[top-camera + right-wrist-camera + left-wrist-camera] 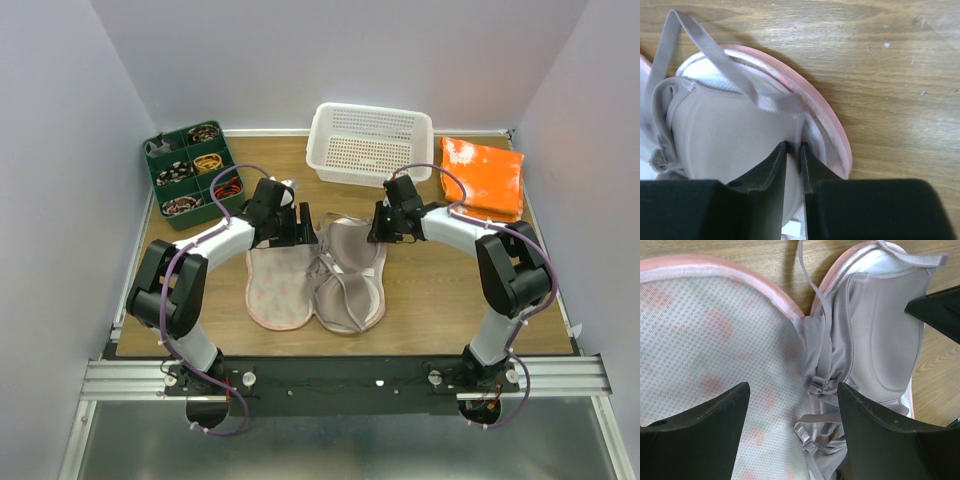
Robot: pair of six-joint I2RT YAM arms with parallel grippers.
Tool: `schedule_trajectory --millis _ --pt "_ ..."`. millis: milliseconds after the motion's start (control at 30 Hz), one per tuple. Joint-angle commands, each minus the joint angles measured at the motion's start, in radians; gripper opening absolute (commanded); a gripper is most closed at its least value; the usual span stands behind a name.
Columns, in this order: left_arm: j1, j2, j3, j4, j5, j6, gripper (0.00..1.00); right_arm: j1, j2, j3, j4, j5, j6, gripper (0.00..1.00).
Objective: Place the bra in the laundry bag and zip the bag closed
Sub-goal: Adjust the bra in the laundry bag.
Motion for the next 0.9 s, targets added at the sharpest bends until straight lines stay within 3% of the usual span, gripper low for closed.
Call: schedule_trajectory --millis 0,33,133,400,700,867 --pt "0.005 -0.030 0.006 -0.013 -0.016 0.008 0.80 -0.006 0.002 0.022 -0.065 0.084 -0.003 0.40" --pt "0.005 -0.029 0.012 -0.019 -0.017 0.011 0.80 -0.004 -0.020 0.020 -0.067 0.087 -0.003 0.48" --pt "0.010 -0.015 0.049 -0.035 -0.016 0.020 0.81 -0.006 -0.040 0.028 -0.094 0.124 0.000 0.60" --pt "0.046 0.102 0.271 -0.102 0.055 0.068 0.83 -0.006 -0.141 0.046 -0.159 0.149 -0.005 0.62" --pt "0.051 0.381 0.599 -0.200 0.340 0.141 0.80 -0.004 -0.192 0.112 -0.224 0.139 -0.008 0.63" --pt "0.051 0.508 0.710 -0.260 0.310 0.178 0.78 -0.004 -0.204 0.134 -0.240 0.112 -0.008 0.63"
